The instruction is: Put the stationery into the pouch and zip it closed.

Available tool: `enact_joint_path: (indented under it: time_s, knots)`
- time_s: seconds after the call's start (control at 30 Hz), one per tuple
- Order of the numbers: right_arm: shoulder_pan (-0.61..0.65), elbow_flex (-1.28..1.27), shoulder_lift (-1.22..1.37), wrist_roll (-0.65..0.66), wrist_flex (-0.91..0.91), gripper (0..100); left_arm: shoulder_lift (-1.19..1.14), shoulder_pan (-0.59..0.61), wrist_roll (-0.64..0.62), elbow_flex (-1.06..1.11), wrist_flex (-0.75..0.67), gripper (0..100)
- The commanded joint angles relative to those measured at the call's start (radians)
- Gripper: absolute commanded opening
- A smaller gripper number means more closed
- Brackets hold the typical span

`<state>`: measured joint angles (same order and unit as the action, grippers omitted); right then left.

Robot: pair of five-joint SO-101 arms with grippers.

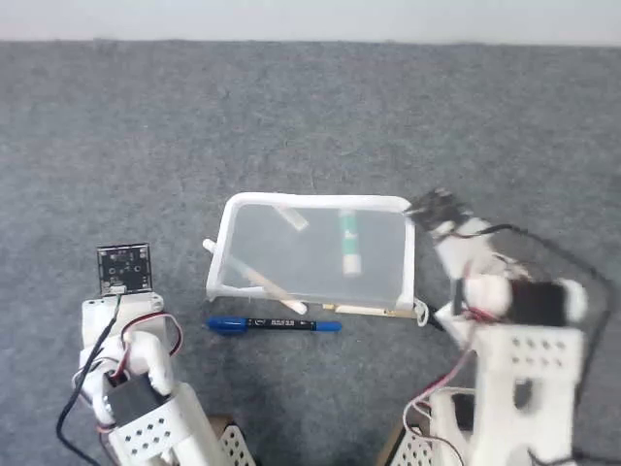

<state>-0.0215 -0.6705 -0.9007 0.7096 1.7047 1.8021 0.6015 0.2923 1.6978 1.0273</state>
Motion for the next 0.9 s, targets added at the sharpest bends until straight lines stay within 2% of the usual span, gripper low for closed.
enact_joint_path:
  time_s: [0.0, 0.2, 0.43, 0.87]
  knots:
    - [0.133, -0.137, 0.071, -0.008, -0.148, 19.1, 0.02, 0.002, 0.005, -0.015, -0.026, 1]
    - [0.188, -0.281, 0.151, -0.002, -0.369, 19.1, 0.02, 0.002, 0.005, -0.015, -0.026, 1]
    - [0.182, -0.285, 0.295, 0.009, -0.467, 19.1, 0.02, 0.002, 0.005, -0.015, -0.026, 1]
    - [0.097, -0.284, 0.533, 0.178, -0.624, 18.8, 0.02, 0.002, 0.005, -0.015, -0.026, 1]
